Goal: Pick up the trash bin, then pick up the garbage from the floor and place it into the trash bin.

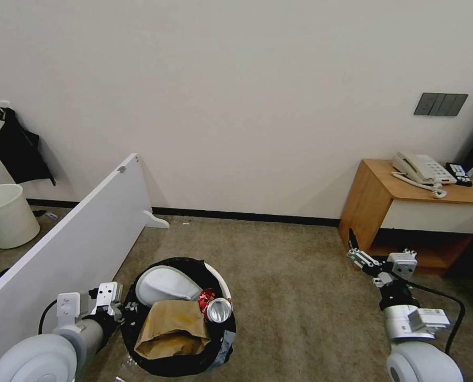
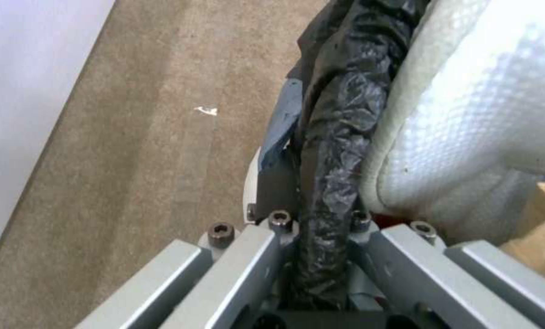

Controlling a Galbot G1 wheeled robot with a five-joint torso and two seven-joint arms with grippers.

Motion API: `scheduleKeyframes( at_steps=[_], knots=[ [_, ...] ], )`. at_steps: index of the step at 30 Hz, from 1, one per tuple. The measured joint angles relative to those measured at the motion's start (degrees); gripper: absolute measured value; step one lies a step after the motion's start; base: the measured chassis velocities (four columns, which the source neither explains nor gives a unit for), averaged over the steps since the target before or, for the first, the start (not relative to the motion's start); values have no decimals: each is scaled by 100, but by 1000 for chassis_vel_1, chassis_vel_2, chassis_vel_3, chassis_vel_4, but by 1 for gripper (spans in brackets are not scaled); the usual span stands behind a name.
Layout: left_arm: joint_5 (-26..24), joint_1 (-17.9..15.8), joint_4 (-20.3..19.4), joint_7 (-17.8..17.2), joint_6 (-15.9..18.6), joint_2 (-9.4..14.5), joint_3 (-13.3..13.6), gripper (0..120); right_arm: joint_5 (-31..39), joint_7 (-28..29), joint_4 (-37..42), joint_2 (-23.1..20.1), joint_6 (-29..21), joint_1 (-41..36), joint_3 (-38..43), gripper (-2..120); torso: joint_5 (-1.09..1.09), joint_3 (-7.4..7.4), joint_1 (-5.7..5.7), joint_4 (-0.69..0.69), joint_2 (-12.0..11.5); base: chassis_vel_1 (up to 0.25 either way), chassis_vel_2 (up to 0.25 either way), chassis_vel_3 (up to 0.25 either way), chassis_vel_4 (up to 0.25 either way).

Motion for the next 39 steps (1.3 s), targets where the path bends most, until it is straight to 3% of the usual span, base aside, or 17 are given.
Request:
scheduleKeyframes(
  at_steps=[39],
  knots=[
    [39,6,68,27,0,-10,37,0,-162,99,-30,260,-19,-21,-96,100,0,0,1,0,0,0,0,0,0]
  ],
)
